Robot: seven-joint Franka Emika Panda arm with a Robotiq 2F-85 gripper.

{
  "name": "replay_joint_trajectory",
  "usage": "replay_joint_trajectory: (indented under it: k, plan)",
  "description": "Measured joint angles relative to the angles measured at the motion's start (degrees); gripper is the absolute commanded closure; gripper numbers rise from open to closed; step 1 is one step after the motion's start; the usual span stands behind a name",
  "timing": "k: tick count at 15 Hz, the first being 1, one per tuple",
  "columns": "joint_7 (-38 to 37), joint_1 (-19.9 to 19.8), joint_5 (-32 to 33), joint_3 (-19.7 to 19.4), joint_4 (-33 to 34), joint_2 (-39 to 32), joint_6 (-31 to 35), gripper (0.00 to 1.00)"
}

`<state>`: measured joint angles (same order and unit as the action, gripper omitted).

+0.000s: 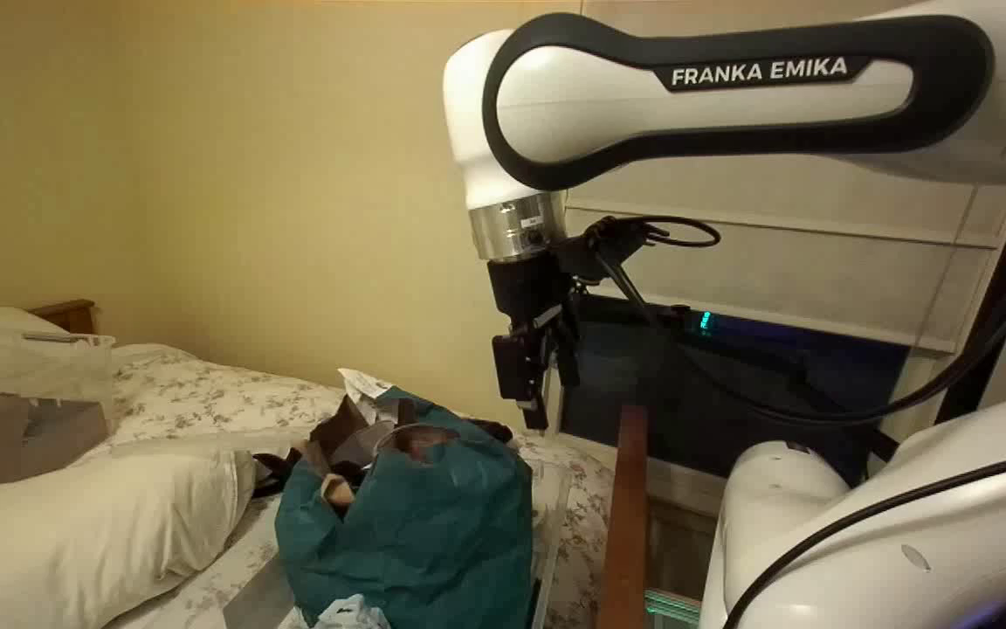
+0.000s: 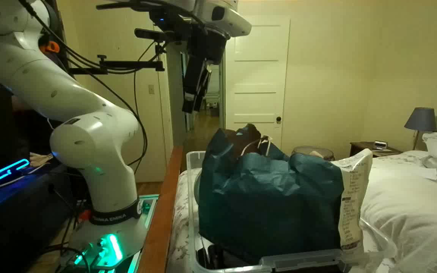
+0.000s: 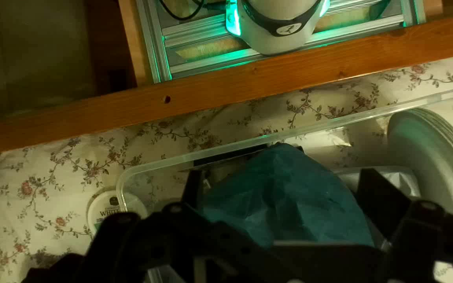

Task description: Push the plastic container box forwards

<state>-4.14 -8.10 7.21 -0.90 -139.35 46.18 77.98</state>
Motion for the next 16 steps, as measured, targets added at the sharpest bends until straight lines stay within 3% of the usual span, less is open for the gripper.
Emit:
replay_joint_trajectory:
  k: [10, 16]
  plan:
    - [-0.4, 0.1, -0.1, -0.4, 0.0, -0.2, 0.3, 0.0]
    - [-4.2, -1.6, -1.6, -6.7, -0.3, -4.1, 7.2, 0.0]
